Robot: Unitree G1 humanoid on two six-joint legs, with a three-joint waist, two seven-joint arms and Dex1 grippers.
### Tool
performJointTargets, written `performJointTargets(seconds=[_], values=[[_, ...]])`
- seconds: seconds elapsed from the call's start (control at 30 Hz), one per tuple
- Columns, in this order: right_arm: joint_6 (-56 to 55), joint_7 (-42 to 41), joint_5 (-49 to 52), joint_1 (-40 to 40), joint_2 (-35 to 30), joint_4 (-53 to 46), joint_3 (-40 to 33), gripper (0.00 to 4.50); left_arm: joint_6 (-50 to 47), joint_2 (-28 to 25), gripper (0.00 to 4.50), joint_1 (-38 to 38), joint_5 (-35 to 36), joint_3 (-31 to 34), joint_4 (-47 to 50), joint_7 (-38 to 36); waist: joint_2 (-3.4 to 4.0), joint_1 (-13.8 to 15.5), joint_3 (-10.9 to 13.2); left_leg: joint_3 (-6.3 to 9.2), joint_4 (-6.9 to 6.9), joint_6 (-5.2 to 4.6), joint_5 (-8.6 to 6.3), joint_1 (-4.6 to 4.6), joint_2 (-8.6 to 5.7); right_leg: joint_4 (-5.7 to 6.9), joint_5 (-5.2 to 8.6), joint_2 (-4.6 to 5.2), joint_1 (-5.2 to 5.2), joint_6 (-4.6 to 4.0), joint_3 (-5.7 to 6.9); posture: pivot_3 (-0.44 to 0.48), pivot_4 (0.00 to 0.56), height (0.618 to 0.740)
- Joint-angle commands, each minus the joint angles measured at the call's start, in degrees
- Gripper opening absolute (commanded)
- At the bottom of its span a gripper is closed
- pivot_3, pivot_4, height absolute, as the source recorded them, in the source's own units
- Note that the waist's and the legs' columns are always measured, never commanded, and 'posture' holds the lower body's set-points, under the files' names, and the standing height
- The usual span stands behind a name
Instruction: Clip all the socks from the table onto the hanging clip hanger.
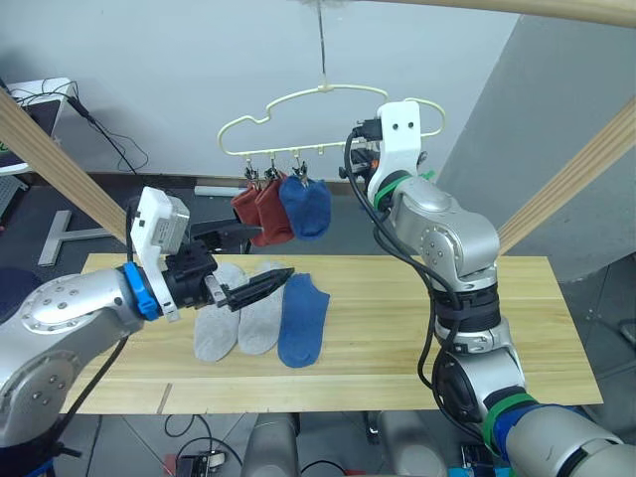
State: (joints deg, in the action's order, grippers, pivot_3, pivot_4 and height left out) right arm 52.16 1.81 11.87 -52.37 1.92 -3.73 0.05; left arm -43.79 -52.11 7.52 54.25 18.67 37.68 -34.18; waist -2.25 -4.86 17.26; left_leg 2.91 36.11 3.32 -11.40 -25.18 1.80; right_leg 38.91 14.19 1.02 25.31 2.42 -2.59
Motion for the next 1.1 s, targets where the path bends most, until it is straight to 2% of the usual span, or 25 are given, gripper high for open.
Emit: performJointTargets(seconds=[0.03,0.3,0.4,0.57,1.1], values=[[-1.0,0.4,-0.3,-1.6,0.6,-1.7,-0.5,0.00,3.9,2.6,4.48,-1.0,-8.4,-6.0,0.5,2.4,0.02,0.0,0.0,-0.01,0.00,0.00,0.00,0.03,-0.02,0.01,0.00,0.01,-0.02,0.00,-0.02,-0.068,0.282,0.740],[-0.7,0.6,-0.2,-1.6,0.9,-2.0,-0.4,0.00,10.1,10.3,4.48,1.7,-23.9,-17.8,-6.7,5.3,0.02,0.1,0.0,-0.03,-0.01,0.00,0.00,0.05,-0.03,0.02,0.00,0.01,-0.02,0.00,-0.03,-0.078,0.287,0.740],[-0.6,0.6,-0.1,-1.6,1.0,-2.1,-0.4,0.00,11.3,11.7,4.48,2.0,-26.7,-19.1,-8.1,5.2,0.02,-0.1,0.0,-0.05,-0.01,0.00,0.00,0.04,-0.03,0.02,0.00,0.01,-0.02,0.00,-0.06,-0.080,0.286,0.740],[-0.5,0.7,0.1,-1.5,1.4,-2.4,-0.3,0.00,14.1,14.8,4.48,3.5,-36.1,-25.9,-17.1,6.1,0.02,0.0,0.0,-0.03,-0.01,0.00,0.00,0.06,-0.04,0.05,0.00,0.01,-0.03,0.00,-0.03,-0.080,0.282,0.740],[-0.3,1.1,0.1,-2.2,1.8,-2.9,-0.9,0.00,18.9,22.1,4.48,8.0,-46.3,-29.6,-31.4,4.5,0.03,-0.1,0.0,-0.03,-0.01,0.00,0.00,0.04,-0.03,0.06,-0.01,0.03,-0.02,-0.01,-0.03,-0.097,0.276,0.740]])
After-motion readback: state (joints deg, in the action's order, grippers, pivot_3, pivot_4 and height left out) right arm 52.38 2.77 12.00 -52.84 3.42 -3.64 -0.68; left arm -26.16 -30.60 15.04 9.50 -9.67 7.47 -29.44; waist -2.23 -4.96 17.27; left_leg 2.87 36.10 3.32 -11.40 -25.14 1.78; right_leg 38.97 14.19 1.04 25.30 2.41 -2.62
